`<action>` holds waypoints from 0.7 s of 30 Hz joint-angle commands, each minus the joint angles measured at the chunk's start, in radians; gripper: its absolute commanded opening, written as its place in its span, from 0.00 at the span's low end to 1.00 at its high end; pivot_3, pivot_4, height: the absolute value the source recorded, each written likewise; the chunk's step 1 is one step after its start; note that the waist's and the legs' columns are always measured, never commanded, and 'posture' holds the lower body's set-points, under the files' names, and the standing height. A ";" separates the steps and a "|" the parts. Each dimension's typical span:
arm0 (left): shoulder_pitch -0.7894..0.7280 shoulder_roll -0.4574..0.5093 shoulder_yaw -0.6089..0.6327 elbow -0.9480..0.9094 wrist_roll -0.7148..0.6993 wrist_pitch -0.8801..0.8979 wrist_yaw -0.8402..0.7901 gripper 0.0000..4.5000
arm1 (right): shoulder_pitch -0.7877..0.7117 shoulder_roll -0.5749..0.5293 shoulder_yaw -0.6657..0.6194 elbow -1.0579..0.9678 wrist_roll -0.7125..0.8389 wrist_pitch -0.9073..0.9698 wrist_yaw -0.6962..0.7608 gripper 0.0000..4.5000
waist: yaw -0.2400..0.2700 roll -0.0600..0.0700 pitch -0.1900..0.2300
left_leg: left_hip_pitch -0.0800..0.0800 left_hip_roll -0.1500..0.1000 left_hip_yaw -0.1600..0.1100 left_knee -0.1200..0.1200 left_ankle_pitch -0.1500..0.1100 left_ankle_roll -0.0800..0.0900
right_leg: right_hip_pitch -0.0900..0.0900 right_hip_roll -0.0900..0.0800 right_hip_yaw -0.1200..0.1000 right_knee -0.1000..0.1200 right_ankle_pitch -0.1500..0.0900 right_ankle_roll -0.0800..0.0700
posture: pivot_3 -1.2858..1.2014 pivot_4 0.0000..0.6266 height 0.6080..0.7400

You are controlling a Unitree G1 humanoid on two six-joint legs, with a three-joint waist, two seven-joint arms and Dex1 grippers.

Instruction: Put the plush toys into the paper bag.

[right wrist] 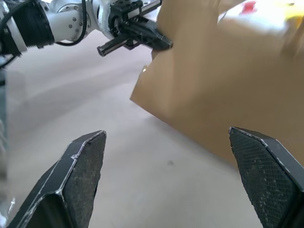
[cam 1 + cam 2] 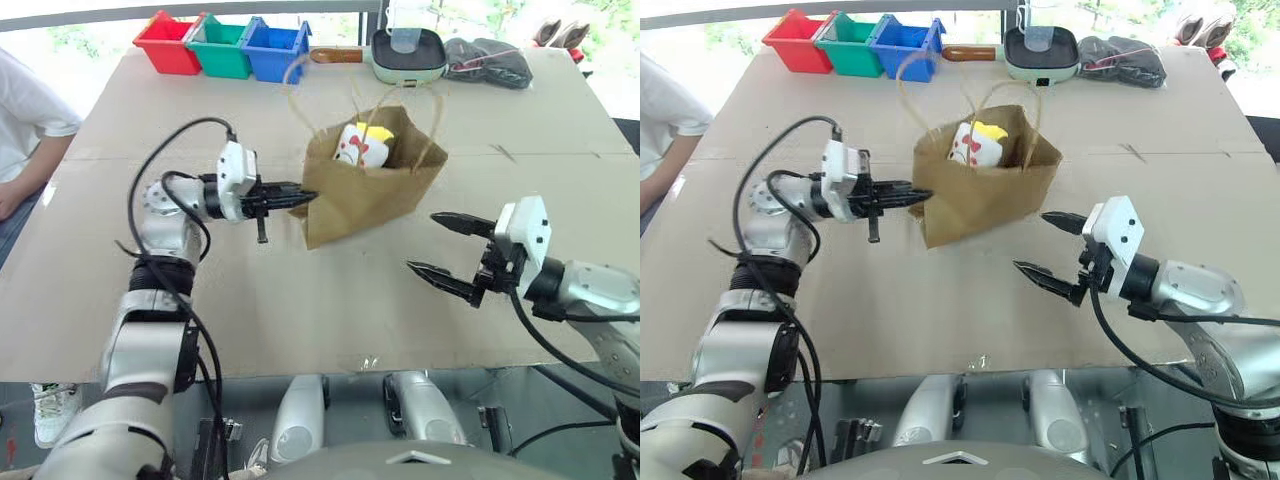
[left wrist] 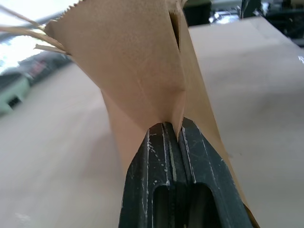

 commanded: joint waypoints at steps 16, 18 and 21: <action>0.350 0.155 0.173 -0.628 -0.210 0.547 0.330 0.77 | 0.094 -0.083 -0.079 -0.001 0.007 -0.080 0.003 0.90 | -0.005 0.000 0.000 | 0.000 0.002 -0.001 0.002 0.000 0.000 | 0.000 -0.001 0.000 0.001 0.000 0.000 | 0.52 0.24 1.00; 0.513 0.156 0.251 -0.834 -0.264 0.672 0.475 0.77 | 0.106 -0.093 -0.114 0.034 -0.005 -0.135 0.036 0.90 | 0.006 0.000 0.000 | 0.000 0.003 -0.001 0.002 0.000 0.000 | 0.000 -0.001 0.000 0.001 0.000 0.000 | 0.52 0.24 1.00; 0.720 0.149 0.337 -1.043 -0.307 0.783 0.600 0.77 | 0.134 -0.117 -0.195 0.079 0.005 -0.173 0.077 0.90 | 0.000 -0.001 0.000 | 0.001 0.003 0.001 0.003 0.000 0.000 | 0.003 -0.002 0.001 0.000 0.000 0.000 | 0.52 0.24 1.00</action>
